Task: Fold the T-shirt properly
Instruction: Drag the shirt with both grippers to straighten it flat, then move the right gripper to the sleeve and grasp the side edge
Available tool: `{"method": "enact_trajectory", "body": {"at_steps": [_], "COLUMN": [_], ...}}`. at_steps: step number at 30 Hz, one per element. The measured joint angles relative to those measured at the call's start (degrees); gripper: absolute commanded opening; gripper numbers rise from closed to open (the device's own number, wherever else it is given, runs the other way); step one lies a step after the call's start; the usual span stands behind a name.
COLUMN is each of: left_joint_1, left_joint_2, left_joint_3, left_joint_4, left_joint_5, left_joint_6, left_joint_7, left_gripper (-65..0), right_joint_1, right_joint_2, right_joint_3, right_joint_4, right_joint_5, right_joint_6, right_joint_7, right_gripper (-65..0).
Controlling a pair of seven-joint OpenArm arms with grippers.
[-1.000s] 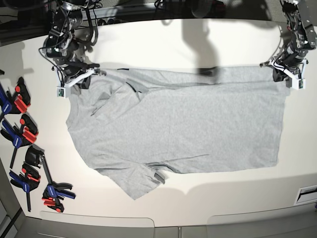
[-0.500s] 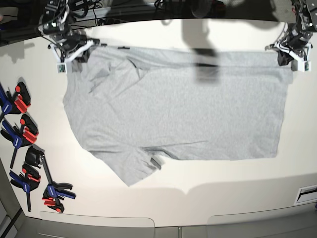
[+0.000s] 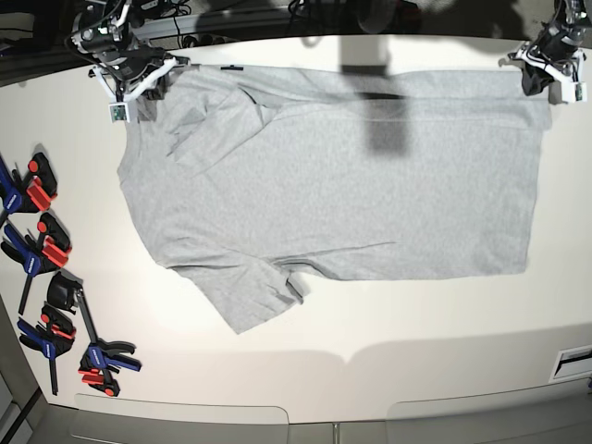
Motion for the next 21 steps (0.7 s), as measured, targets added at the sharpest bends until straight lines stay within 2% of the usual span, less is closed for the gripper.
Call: {"method": "enact_trajectory", "body": {"at_steps": [8,13,21], "left_joint_1": [6.2,6.6,6.6], "left_joint_2": [0.6,0.7,0.9], "left_joint_3": [0.0,0.1,0.4], "left_joint_4": [6.8,9.0,10.4], "left_joint_5": [2.0,3.3,4.4], "left_joint_6": [1.3,1.7,3.2], "left_joint_7": [4.0,6.5,7.3], "left_gripper": [-65.0,-65.0,-65.0], "right_joint_1": [0.1,0.2,0.2], "right_joint_2": [0.0,0.0,0.0], "right_joint_3": [0.0,0.0,0.0], "right_joint_4": [0.0,0.3,0.4], "right_joint_5": [0.0,0.1,0.4], "right_joint_6": [0.0,0.0,0.0], "right_joint_7": [-0.4,-3.4,-4.2], "right_gripper": [-65.0,-65.0,-65.0]}}
